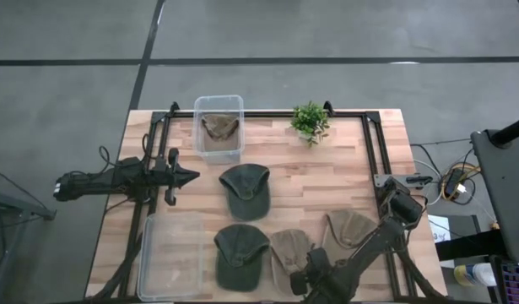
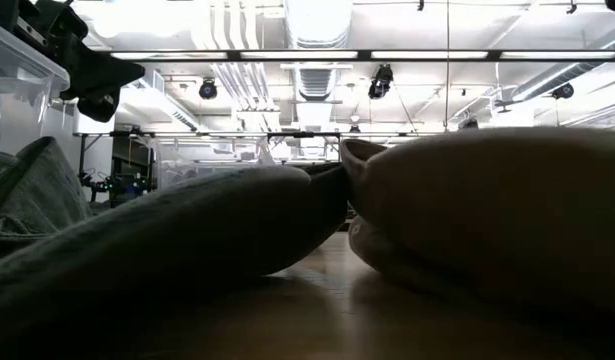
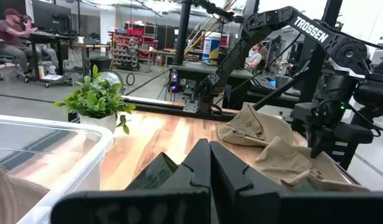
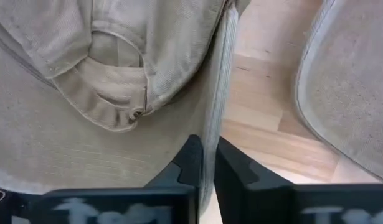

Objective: Pick & Place hat
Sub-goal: Put the left brown cap into the top transparent cap

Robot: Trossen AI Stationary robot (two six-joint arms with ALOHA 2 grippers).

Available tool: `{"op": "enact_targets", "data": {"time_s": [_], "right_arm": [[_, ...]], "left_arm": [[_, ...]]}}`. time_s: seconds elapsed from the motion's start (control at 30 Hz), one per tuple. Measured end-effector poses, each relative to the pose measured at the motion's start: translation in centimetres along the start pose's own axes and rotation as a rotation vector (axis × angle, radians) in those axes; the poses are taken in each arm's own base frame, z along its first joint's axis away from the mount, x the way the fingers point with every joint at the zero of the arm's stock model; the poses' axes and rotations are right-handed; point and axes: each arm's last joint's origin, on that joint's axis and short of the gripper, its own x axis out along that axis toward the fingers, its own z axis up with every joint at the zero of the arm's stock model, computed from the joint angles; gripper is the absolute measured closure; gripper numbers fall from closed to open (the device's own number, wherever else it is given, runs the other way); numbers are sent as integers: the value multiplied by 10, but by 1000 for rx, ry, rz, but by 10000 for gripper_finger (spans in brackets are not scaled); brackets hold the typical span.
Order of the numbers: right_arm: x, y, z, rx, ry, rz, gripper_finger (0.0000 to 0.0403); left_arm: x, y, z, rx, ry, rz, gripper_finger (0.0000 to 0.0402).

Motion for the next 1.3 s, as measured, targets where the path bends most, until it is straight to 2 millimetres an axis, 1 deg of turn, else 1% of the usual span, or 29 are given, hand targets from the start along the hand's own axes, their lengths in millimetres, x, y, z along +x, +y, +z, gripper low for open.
{"op": "enact_targets", "data": {"time_s": [0.07,0.17,0.3,0.53,0.73,0.9,1.0,1.1,1.3], "right_arm": [[-2,-1,1,-3,-9,-13,387],[-14,-3,5,-8,-21,-36,388],[-37,-7,14,-12,-61,-25,389],[-81,-22,38,-8,-152,1,389],[-113,-34,61,-3,-255,109,390],[-133,-39,82,-2,-426,242,390],[-143,-38,95,-23,-540,318,390],[-148,-35,110,-36,-639,358,390],[-149,-23,144,-69,-770,320,390]], "left_arm": [[0,0,0,0,0,0,402],[0,0,0,0,0,0,402],[0,0,0,0,0,1,402],[0,0,0,0,0,2,402],[0,0,0,0,0,5,402],[0,0,0,0,0,4,402],[0,0,0,0,0,4,402],[0,0,0,0,0,4,402],[0,0,0,0,0,3,402]]}}
